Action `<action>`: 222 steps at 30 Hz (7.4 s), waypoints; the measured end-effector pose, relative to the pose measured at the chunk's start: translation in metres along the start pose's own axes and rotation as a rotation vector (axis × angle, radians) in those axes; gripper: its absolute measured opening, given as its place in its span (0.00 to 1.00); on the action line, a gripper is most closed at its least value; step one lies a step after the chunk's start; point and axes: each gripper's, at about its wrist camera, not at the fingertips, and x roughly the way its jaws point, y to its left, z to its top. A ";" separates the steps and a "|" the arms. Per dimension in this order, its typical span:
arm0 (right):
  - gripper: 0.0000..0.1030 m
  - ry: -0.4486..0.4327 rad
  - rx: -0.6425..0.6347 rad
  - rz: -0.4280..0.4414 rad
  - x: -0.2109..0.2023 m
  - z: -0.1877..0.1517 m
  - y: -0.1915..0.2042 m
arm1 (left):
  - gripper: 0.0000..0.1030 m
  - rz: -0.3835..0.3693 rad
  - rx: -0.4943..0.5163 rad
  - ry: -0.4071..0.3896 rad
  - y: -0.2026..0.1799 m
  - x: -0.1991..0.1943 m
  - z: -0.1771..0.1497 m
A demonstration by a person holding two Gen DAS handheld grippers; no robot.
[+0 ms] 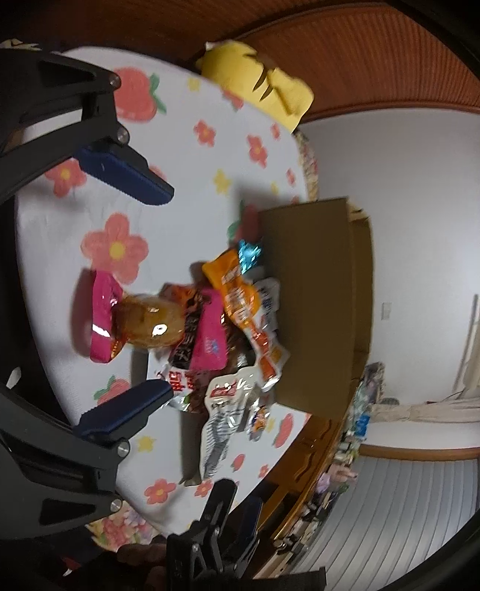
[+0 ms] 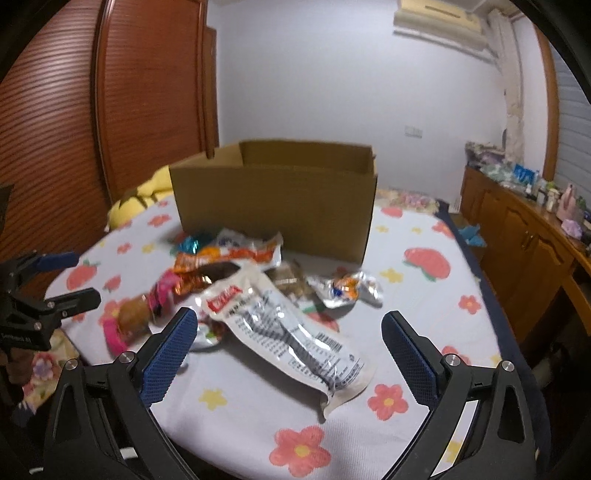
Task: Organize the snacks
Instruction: 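Grasp the pink-wrapped sausage with the left tool while the right tool grasps the long white bag, then carry both snacks over the cardboard box and open both tools to drop them, then return both tools to the pile and grasp the white duck-neck pouch with the left tool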
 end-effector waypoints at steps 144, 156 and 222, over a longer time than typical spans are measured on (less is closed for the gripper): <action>0.55 0.184 -0.188 0.150 0.182 0.182 -0.055 | 0.38 -0.092 0.136 0.038 0.022 0.144 0.231; 0.64 0.182 -0.179 0.142 0.181 0.182 -0.055 | 0.40 -0.081 0.142 0.056 0.020 0.152 0.231; 0.68 0.212 0.167 0.045 0.092 0.016 -0.075 | 0.54 -0.197 0.125 0.078 -0.039 0.061 0.034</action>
